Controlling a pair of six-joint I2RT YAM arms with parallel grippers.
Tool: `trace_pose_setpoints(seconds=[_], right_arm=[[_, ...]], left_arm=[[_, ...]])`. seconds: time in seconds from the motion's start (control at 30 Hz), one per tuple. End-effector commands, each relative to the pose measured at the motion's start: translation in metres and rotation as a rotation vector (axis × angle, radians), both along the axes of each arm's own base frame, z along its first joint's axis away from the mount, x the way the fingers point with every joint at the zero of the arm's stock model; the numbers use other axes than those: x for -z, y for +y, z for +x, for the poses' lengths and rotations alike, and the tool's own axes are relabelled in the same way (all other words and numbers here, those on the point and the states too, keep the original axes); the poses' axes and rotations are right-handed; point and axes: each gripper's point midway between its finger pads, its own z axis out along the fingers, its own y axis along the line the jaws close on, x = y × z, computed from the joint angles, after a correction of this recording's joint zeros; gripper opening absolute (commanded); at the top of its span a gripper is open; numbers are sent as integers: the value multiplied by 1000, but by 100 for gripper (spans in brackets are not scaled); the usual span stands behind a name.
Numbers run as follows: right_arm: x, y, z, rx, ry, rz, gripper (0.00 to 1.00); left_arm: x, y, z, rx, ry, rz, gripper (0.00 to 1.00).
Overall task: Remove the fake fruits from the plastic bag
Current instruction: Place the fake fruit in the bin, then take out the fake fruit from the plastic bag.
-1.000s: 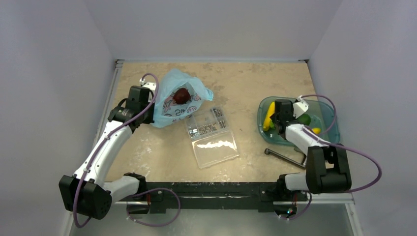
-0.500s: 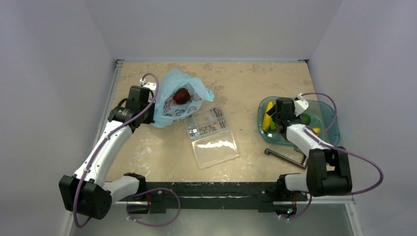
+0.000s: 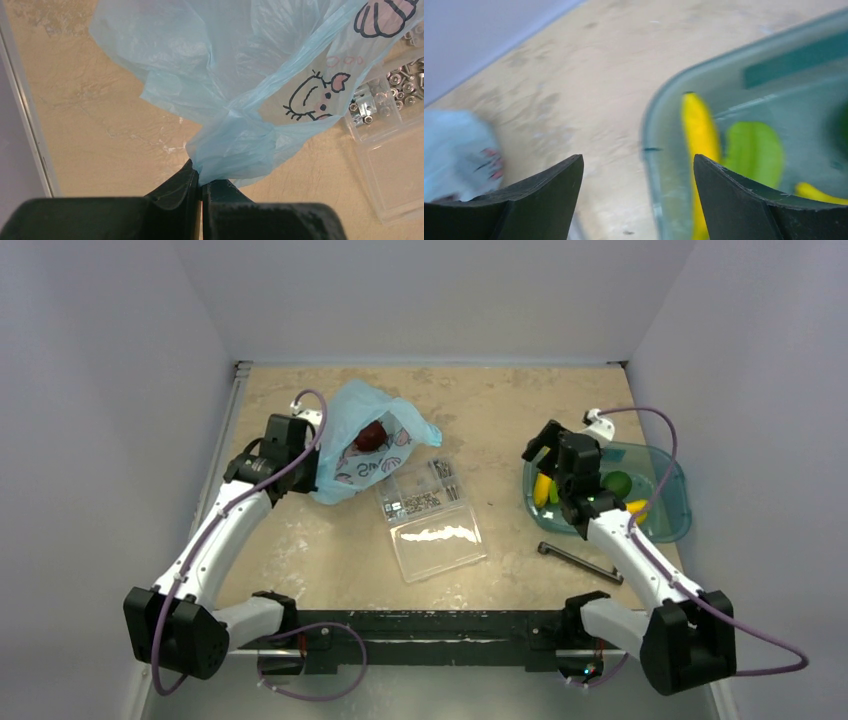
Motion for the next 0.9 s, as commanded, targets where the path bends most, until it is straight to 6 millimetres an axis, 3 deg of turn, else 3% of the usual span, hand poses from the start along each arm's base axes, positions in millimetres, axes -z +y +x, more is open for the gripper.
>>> trace_pose_setpoints(seconds=[0.0, 0.1, 0.2, 0.33, 0.5, 0.67, 0.87], right_arm=[[-87, 75, 9, -263, -263, -2, 82], [-115, 137, 1, -462, -348, 9, 82], [-128, 199, -10, -644, -379, 42, 82], [-132, 271, -31, -841, -404, 67, 80], [-129, 355, -75, -1062, -460, 10, 79], [-89, 395, -66, -1121, -393, -29, 72], [-35, 424, -18, -1038, -377, -149, 69]], left_arm=[[-11, -7, 7, 34, -24, -31, 0], [-9, -8, 8, 38, -13, -31, 0], [-8, -8, 8, 40, -5, -30, 0], [-7, -8, 7, 40, -2, -29, 0], [-6, -8, 8, 40, 1, -25, 0], [-8, -7, 8, 39, -9, -26, 0], [-12, -8, 9, 39, -27, -34, 0]])
